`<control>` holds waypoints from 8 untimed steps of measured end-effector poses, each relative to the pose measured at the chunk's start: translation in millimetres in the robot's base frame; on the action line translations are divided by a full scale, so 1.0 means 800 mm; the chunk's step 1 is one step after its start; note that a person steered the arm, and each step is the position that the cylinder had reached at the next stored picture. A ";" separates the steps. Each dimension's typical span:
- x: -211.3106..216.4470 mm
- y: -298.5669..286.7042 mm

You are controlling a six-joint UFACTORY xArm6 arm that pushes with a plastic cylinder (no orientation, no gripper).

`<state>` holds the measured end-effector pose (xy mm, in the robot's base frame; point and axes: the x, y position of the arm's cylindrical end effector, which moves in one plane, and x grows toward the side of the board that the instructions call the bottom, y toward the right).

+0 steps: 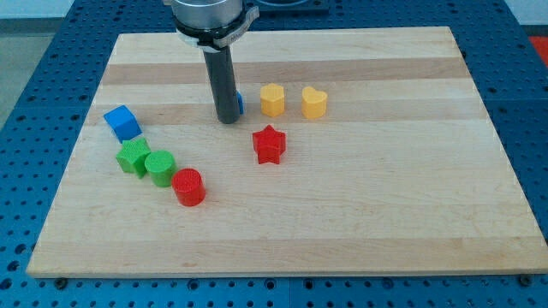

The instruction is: Slide the red star below the yellow heart

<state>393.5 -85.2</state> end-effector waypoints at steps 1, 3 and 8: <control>0.000 0.000; 0.057 0.036; 0.082 0.156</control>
<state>458.8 39.4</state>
